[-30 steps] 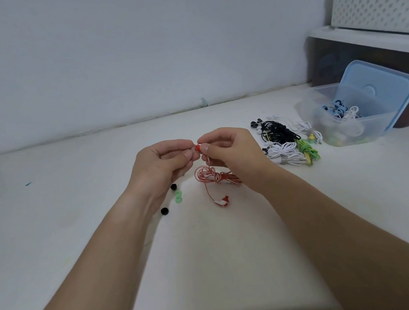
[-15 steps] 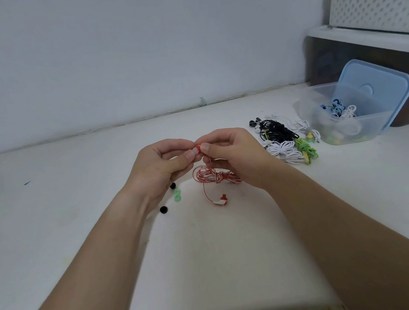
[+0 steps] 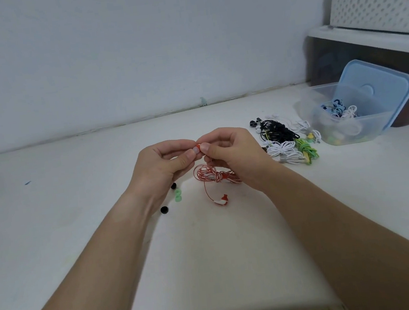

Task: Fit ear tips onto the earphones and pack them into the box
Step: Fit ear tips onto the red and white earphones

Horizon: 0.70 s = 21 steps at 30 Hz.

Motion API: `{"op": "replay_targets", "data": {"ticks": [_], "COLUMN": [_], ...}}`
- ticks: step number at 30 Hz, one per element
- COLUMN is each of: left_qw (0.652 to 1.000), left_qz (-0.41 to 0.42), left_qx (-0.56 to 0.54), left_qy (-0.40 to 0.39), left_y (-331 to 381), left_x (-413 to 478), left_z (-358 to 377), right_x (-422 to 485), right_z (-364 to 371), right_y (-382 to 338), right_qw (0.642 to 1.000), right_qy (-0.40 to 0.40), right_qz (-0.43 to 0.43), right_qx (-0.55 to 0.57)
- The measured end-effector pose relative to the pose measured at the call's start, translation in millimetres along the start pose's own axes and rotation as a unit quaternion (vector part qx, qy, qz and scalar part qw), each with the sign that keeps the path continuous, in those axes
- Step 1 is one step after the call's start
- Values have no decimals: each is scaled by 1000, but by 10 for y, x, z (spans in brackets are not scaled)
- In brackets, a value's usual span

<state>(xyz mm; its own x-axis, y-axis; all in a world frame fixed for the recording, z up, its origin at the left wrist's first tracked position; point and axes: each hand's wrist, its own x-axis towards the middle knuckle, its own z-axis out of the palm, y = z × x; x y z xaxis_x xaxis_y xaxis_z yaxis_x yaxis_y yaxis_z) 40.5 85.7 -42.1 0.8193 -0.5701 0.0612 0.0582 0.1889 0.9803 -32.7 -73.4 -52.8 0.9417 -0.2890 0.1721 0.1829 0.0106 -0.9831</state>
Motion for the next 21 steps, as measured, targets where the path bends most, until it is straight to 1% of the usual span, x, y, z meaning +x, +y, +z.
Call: {"op": "replay_targets", "data": {"ticks": [16,21], "left_qw": [1000,1000], "left_qz": [6,-3], "left_qx": [16,-4], "left_qy": [24,19], "left_y": [-26,-8], "left_x": [4,-2], "left_z": [19,25], "right_x": [-8,-2], "right_z": [59,46], "right_y": [16,5], "right_qw": [999,999], "right_qy": [39,27], "right_qz": [-25,-4], "right_qx": [-20,21]}}
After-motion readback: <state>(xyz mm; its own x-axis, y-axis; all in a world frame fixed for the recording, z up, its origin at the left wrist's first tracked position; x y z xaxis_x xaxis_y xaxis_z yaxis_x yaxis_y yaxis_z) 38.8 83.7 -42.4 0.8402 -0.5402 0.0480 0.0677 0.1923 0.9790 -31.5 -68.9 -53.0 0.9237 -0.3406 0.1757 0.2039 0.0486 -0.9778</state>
